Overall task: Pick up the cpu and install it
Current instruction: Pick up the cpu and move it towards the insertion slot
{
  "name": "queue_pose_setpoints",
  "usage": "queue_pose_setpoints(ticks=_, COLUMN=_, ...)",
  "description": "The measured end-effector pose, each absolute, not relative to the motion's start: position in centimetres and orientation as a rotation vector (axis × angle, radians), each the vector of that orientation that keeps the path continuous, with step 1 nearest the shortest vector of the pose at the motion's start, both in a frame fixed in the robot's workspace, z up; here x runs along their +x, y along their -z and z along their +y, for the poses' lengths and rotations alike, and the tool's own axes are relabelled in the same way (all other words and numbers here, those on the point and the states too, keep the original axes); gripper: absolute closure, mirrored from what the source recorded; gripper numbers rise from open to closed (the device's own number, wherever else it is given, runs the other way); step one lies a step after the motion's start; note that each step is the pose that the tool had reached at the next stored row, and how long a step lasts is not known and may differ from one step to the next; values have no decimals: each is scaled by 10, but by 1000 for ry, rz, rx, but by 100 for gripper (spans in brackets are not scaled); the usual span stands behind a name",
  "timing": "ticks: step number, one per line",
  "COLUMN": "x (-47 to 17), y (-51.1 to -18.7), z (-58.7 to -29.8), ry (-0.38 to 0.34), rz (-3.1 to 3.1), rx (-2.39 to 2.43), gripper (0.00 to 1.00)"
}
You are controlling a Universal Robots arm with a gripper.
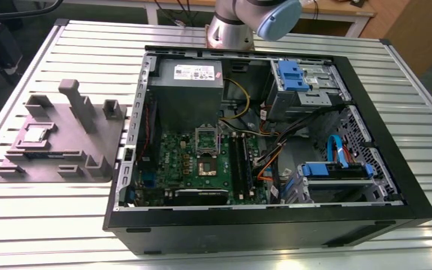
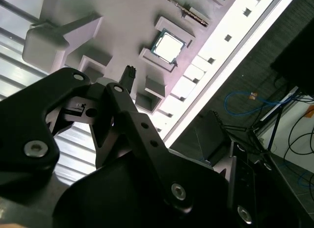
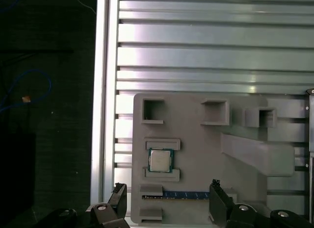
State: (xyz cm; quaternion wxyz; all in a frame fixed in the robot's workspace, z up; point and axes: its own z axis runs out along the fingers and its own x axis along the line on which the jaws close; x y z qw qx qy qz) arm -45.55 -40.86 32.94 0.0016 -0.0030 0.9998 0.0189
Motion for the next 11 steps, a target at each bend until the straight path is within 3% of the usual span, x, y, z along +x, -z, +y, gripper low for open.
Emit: queue_pose_setpoints(ticks=11, x=-455, y=-328, z=-409, ry=-59, rz=3138, rx=-9, gripper=24)
